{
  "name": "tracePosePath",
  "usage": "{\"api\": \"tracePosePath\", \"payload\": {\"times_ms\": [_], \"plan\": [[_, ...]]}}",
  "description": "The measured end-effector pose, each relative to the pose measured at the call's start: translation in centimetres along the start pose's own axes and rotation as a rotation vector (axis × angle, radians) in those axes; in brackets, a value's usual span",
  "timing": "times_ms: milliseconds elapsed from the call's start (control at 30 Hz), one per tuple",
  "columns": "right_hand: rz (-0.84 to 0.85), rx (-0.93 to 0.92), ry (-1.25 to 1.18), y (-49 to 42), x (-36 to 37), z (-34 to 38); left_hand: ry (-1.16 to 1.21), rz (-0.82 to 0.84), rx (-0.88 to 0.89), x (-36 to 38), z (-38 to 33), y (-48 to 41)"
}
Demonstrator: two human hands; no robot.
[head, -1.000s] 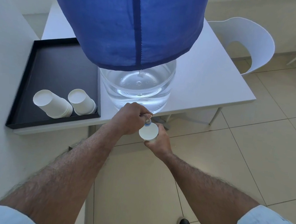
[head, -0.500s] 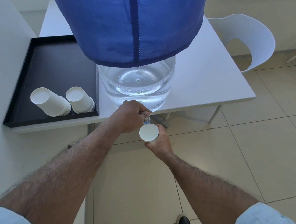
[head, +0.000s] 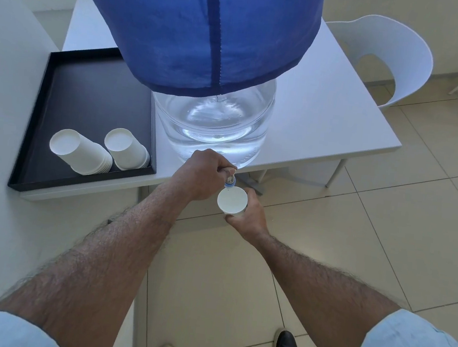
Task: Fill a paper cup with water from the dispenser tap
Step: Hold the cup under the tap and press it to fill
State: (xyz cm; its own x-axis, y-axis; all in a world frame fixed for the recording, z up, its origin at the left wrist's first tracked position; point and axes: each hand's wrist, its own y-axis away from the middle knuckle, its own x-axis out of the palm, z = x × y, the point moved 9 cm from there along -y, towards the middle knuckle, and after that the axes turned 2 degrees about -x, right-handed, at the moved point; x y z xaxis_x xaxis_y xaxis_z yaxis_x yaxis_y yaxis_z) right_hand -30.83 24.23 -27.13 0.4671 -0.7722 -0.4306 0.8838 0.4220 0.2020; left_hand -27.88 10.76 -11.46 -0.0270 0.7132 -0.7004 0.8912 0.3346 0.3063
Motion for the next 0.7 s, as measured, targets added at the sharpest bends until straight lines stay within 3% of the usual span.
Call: {"api": "tracePosePath", "payload": {"times_ms": [700], "plan": [[-0.013,0.018,-0.125,0.53,0.01,1.04,0.0,-0.005,0.015,-0.25,-0.39,0.14]]}}
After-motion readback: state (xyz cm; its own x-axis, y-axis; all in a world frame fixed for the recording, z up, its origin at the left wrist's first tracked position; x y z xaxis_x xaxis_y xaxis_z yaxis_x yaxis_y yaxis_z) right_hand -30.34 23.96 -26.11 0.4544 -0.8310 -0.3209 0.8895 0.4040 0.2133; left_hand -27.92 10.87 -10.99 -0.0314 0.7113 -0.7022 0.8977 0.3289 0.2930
